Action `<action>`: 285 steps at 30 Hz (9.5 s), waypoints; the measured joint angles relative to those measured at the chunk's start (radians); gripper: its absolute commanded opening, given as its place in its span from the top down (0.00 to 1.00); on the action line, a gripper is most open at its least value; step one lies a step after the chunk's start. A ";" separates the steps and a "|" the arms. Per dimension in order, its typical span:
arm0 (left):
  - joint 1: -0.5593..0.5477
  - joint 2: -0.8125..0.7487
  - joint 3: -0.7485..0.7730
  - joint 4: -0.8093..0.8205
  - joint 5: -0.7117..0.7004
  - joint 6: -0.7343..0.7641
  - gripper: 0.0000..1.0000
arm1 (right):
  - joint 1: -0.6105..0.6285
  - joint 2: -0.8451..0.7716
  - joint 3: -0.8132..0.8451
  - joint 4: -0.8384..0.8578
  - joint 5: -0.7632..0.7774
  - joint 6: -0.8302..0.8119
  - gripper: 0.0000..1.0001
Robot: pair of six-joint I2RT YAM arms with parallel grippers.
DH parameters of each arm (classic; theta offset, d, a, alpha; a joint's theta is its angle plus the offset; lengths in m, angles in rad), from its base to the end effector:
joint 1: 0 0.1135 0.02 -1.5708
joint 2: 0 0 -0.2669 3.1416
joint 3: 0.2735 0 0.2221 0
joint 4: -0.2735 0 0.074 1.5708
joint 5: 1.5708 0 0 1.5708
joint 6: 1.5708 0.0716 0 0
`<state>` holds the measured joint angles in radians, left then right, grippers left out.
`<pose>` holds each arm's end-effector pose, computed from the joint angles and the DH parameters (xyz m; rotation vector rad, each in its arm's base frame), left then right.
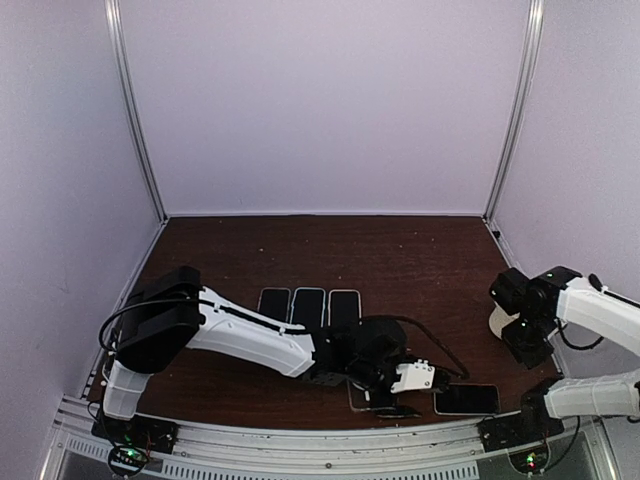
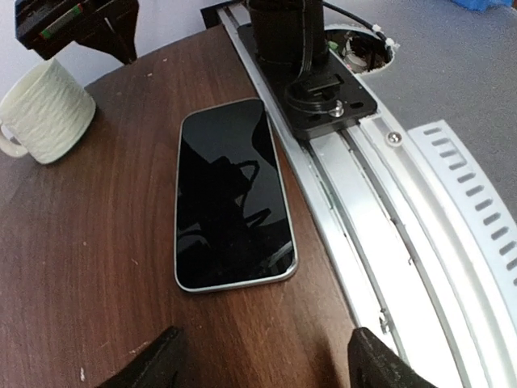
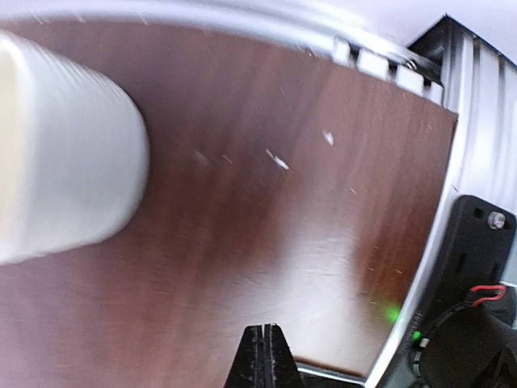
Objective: Put the phone into the phone case
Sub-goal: Move the phone to the center of the board, then pick up the phone at the center of the board, then move the phone case to the center of the board, then install the phone into the phone case.
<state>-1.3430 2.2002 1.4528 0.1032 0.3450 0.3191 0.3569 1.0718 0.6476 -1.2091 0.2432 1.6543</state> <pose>0.0866 -0.4807 0.1430 1.8573 1.4205 -0.9239 0.1024 0.0198 0.1713 1.7777 2.3634 -0.2716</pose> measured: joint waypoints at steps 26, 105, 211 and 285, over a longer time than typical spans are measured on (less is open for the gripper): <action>-0.011 0.356 0.618 -0.436 -0.041 -0.067 0.02 | -0.197 -0.027 0.233 0.014 0.057 -0.552 0.97; 0.369 -0.979 -0.283 -0.817 -0.463 -0.281 0.02 | 0.138 0.906 0.718 0.210 -0.343 -1.332 0.66; 0.065 -0.058 0.077 -0.630 -0.221 -0.006 0.55 | 0.409 0.152 0.305 0.304 -0.105 -1.072 0.50; 0.302 -0.584 -0.400 -0.393 -0.438 -0.510 0.43 | 0.836 0.647 0.389 0.442 -0.117 -0.655 0.01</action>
<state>-1.0412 1.6157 1.0527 -0.2893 -0.0929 -0.1909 1.1927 1.7187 1.0367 -0.7673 0.1265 0.9989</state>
